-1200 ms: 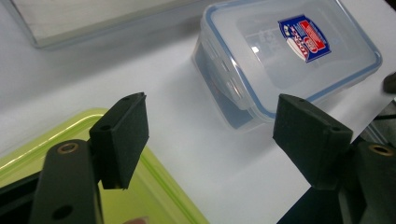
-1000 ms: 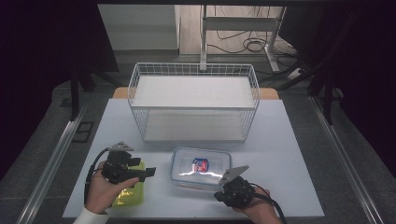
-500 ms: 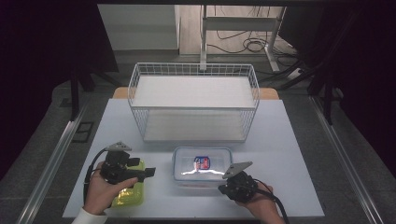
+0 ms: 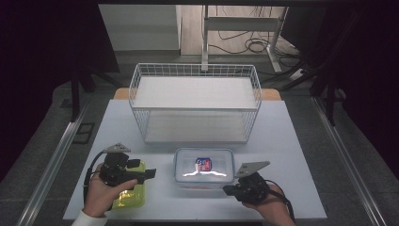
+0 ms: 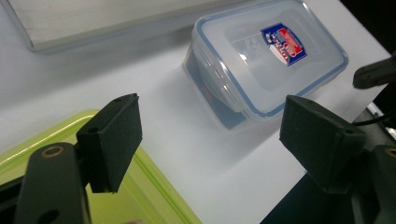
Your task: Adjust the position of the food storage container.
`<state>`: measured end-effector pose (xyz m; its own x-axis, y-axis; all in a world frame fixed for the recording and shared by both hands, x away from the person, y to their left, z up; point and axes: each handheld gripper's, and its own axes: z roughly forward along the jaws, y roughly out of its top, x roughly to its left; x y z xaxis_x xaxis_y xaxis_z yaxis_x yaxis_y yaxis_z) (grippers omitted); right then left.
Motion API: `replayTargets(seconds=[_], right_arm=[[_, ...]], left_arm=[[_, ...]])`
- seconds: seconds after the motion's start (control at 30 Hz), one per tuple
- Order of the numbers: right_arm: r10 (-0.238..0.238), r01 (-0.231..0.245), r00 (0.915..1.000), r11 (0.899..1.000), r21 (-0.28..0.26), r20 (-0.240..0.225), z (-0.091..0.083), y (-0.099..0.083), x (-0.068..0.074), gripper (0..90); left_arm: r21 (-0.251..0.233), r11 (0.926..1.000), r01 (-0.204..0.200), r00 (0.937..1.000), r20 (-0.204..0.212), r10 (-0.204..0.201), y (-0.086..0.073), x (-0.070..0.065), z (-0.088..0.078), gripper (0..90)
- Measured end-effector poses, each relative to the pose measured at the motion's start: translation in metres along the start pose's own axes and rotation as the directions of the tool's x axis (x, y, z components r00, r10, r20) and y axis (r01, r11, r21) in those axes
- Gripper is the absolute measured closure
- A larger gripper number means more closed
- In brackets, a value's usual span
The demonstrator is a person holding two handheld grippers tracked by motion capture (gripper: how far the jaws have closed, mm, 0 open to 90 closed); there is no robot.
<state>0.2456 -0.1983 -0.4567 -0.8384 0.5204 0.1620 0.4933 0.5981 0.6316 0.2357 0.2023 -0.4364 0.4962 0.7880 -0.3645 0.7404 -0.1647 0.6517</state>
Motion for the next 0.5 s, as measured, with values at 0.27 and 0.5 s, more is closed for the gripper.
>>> replayTargets(seconds=[0.27,0.5], right_arm=[[0.104,-0.102,0.9938,0.993,-0.058,0.038,-0.022,-0.009,-0.021,59.3],[0.19,-0.183,0.9809,0.976,-0.121,0.043,-0.029,-0.008,-0.027,35.9]], left_arm=[[-0.025,0.9991,0.034,0.9992,0.022,-0.034,-0.002,0.01,-0.012,19.8],[-0.02,0.9993,0.033,0.9987,0.04,-0.032,-0.003,0.008,-0.008,18.6]])
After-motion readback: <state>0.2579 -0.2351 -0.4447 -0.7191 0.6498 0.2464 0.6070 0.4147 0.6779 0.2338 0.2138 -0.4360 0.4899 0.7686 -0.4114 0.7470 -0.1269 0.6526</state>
